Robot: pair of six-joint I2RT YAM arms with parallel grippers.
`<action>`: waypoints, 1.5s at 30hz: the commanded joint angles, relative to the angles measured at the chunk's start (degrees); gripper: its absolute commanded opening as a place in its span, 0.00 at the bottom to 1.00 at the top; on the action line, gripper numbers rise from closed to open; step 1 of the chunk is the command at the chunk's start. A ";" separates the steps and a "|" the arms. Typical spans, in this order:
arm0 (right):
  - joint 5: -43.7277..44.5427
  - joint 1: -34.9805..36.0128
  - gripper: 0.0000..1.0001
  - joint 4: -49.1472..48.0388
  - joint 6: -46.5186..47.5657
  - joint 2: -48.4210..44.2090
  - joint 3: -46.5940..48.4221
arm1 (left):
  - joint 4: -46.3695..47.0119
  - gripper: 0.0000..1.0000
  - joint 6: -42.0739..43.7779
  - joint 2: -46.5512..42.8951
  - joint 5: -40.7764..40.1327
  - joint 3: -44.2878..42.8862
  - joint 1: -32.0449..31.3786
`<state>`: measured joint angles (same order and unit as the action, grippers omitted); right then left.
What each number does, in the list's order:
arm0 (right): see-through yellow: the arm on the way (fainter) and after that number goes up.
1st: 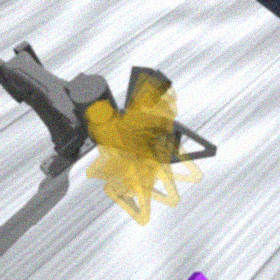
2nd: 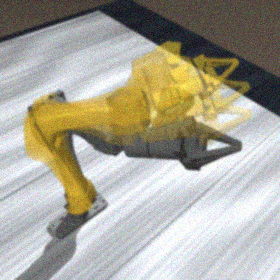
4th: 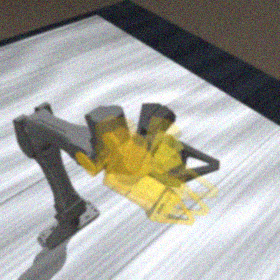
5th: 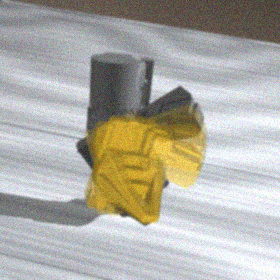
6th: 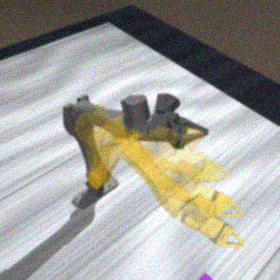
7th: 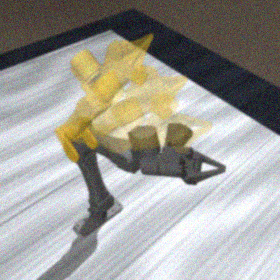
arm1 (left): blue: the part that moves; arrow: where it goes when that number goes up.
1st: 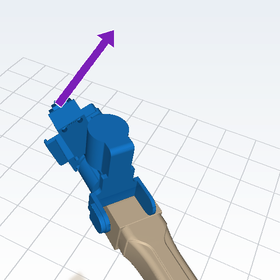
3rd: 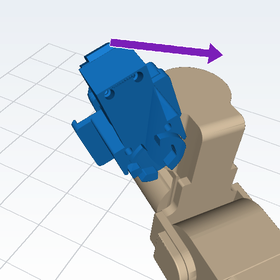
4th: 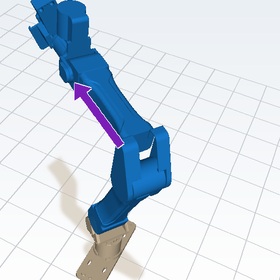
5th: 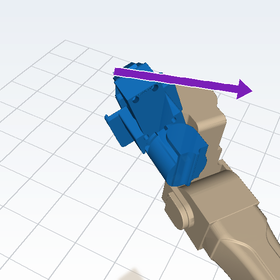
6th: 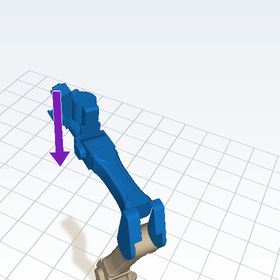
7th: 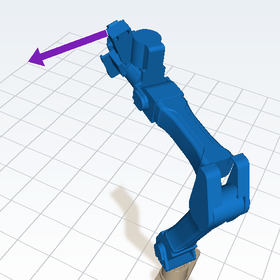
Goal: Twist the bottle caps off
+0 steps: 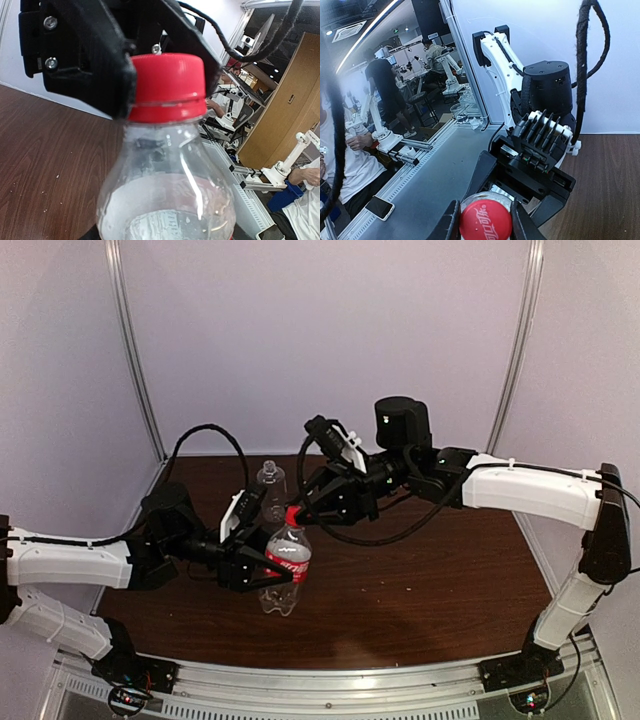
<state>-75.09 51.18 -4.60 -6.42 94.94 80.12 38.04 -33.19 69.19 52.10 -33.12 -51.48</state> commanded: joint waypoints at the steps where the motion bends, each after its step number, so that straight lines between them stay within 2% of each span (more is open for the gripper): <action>1: -1.22 -0.38 0.20 0.84 -1.39 -2.44 0.24 | 9.53 0.23 0.89 -2.30 0.99 -0.72 0.68; 5: 11.16 -0.39 0.44 2.10 -5.29 -4.85 0.21 | -0.22 0.23 6.14 -3.46 -6.12 -2.15 0.68; 11: 22.34 -0.05 0.72 1.67 -12.18 -8.53 -0.43 | -10.58 0.23 10.53 -3.59 -17.04 -4.57 0.68; 14: 28.48 0.62 0.82 3.16 -13.90 -9.91 -0.60 | -12.82 0.23 10.82 -3.05 -20.76 -5.49 0.68; 17: 36.41 1.75 0.87 7.22 -14.58 -10.29 0.23 | -14.24 0.23 10.61 -2.45 -23.94 -6.21 0.68; 21: 46.79 2.71 0.87 10.87 -16.41 -10.18 0.83 | -15.51 0.23 10.43 -1.88 -27.73 -7.02 0.68; 24: 50.99 2.95 0.85 10.92 -17.54 -9.85 0.47 | -15.78 0.24 10.17 -1.61 -29.76 -7.24 0.37; 30: 50.57 3.12 0.79 11.28 -19.59 -6.94 1.61 | -16.57 0.25 10.33 -0.87 -32.29 -7.89 -0.35; 45: 45.96 3.23 0.50 8.58 -21.25 -3.98 1.56 | -17.51 0.25 11.12 -0.28 -32.89 -8.54 -0.89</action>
<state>-27.53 54.04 6.00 -27.27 90.43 80.31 18.94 -23.49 68.84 19.99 -39.90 -51.88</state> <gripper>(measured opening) 0.527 0.558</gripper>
